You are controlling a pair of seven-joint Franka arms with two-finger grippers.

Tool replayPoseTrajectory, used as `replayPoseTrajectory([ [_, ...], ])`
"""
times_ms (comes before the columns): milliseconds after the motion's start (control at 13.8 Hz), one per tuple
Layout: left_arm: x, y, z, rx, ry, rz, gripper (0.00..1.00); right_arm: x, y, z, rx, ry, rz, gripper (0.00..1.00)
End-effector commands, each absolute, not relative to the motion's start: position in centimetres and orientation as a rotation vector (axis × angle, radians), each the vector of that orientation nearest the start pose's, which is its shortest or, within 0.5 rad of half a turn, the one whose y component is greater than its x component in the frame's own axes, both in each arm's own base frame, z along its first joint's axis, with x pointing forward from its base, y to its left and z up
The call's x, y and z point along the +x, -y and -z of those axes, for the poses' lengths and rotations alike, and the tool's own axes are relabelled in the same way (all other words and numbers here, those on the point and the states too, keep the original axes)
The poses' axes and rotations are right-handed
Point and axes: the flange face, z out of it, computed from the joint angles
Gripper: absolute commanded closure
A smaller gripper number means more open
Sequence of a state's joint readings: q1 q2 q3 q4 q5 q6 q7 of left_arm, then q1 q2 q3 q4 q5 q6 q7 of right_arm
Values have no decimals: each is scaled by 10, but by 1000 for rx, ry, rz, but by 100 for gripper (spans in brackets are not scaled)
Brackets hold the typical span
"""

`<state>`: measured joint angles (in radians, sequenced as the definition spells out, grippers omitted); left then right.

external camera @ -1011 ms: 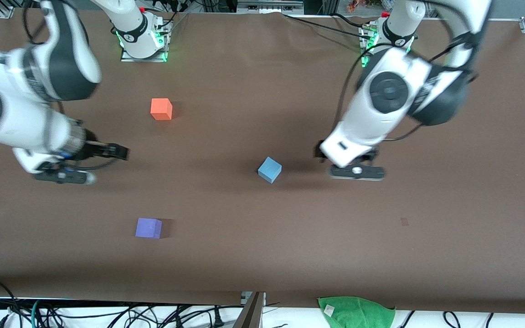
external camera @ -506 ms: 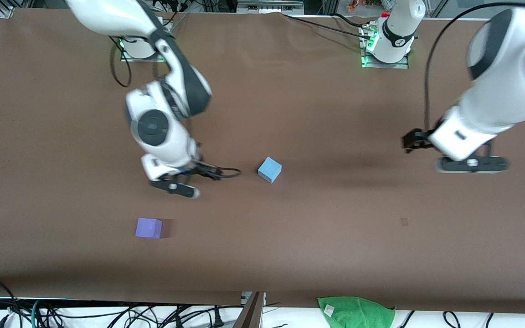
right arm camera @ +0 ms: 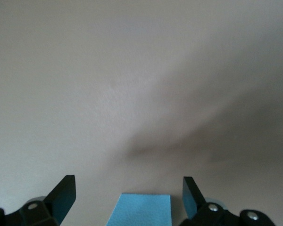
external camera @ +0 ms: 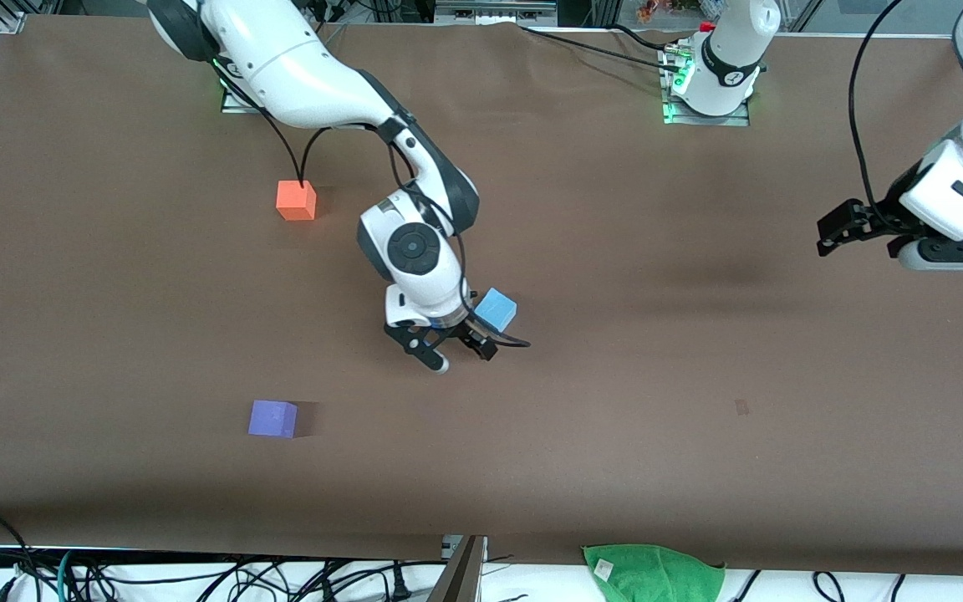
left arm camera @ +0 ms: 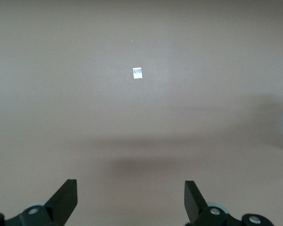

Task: Place blue block between orange and purple blocks
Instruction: 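Reach the right gripper to the blue cube while the left gripper withdraws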

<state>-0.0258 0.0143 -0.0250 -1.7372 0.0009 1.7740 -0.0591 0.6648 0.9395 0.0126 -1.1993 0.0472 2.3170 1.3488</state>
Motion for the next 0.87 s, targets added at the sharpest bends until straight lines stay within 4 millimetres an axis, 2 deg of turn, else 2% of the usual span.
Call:
replayPoseTrajectory([
  [0,570,29,-556,-3131,-6,61,0,600,-504,-234,-2728,-1109,66,0],
  [72,570,29,-556,-3130,-7,61,0,593,-514,-235,-2726,-1102,66,0],
  [433,571,29,-555,-3130,-9,61,0,556,-545,-201,-2757,-1129,27,0],
  [650,571,30,-555,-3130,-9,56,0,555,-546,-207,-2763,-1121,19,0],
  [794,571,32,-555,-3130,-14,54,0,558,-539,-207,-2789,-1125,17,3],
])
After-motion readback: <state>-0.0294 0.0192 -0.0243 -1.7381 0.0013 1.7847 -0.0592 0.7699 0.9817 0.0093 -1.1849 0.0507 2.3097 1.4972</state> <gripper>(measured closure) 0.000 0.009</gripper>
